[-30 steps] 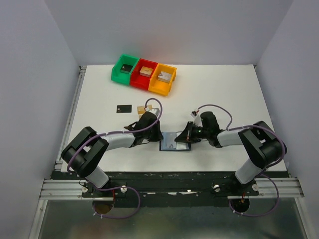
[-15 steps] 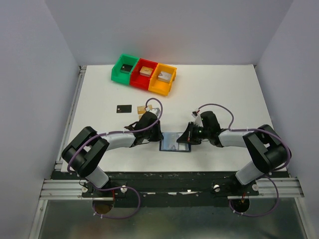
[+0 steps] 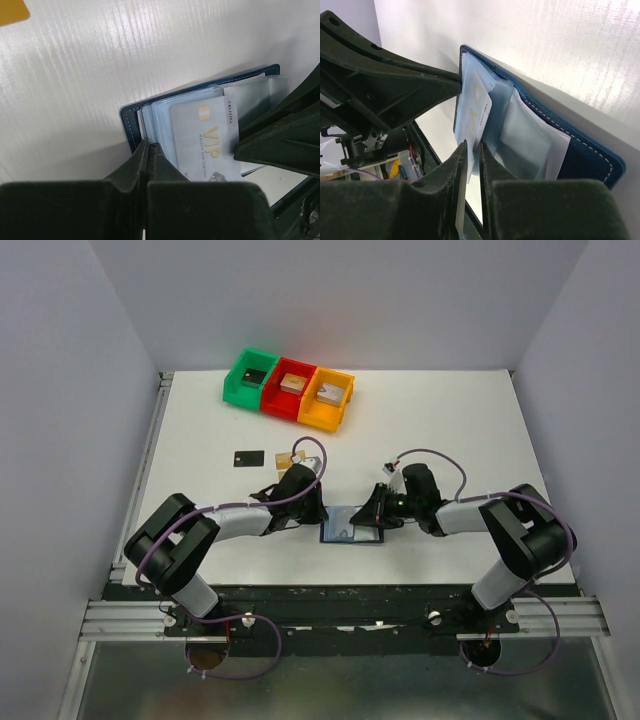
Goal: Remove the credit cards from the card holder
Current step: Remove the credit card from the card holder.
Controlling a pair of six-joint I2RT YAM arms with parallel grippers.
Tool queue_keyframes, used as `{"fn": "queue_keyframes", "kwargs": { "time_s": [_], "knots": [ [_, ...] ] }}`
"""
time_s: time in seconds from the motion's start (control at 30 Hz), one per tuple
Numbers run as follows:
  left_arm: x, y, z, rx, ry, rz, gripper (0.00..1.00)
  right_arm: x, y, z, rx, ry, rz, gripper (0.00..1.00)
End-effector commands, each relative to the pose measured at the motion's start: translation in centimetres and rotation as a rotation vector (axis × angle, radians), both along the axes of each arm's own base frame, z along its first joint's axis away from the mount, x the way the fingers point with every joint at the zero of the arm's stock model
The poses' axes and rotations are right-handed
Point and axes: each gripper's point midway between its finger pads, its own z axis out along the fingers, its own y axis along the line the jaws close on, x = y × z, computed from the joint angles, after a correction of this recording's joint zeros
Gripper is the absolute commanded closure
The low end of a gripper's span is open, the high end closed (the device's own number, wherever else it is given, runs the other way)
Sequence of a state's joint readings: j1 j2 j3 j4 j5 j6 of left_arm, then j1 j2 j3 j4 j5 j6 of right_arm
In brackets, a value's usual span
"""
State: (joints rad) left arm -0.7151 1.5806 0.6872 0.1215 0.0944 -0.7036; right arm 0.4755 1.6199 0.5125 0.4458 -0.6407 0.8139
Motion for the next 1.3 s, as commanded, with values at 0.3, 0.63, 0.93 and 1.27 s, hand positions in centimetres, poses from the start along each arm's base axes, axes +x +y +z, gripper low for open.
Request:
{"fn": "queue_keyframes", "kwargs": {
  "time_s": [0.3,0.63,0.93,1.27],
  "knots": [
    [-0.9,0.0,-1.4,0.035,0.040,-0.019,1.00,0.2,1.3,0.7,0.131,0.025,0.024,0.71],
    [-1.0,-0.7,-1.2,0.023,0.027,-0.036,1.00,0.4,1.7,0.3,0.142,0.068,0.023,0.70],
    [-1.3,-1.3,-0.9,0.000,0.013,-0.058,1.00,0.5,1.8,-0.4,0.130,0.099,0.020,0.66],
    [-1.6,-2.3,-0.5,-0.031,-0.005,-0.097,1.00,0.6,2.5,-0.3,0.163,0.116,0.042,0.65]
  ]
}}
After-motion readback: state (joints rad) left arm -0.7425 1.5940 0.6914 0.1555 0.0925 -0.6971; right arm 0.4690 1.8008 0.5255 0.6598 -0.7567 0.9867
